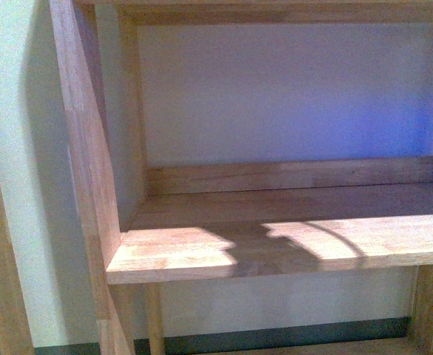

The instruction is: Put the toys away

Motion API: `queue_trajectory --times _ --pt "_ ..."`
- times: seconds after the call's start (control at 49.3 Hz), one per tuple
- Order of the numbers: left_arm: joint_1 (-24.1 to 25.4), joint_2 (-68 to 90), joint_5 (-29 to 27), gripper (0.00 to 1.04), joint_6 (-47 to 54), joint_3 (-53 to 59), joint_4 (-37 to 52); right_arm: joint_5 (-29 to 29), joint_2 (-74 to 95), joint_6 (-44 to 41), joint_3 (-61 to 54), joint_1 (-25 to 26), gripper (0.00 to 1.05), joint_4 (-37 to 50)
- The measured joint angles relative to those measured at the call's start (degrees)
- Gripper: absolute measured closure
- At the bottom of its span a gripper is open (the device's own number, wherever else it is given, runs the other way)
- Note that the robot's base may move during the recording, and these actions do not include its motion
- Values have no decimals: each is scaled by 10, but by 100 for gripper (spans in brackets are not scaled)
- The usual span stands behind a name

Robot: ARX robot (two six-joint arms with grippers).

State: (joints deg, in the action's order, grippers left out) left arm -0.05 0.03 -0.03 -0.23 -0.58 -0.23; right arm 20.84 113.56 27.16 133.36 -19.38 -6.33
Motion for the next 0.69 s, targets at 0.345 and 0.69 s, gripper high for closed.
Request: queue_trajectory --times 0.345,0.69 --pt "0 0 0 6 0 0 0 17 -35 7 -61 7 14 42" --pt "0 0 0 6 0 0 0 32 -121 16 -164 -12 6 103"
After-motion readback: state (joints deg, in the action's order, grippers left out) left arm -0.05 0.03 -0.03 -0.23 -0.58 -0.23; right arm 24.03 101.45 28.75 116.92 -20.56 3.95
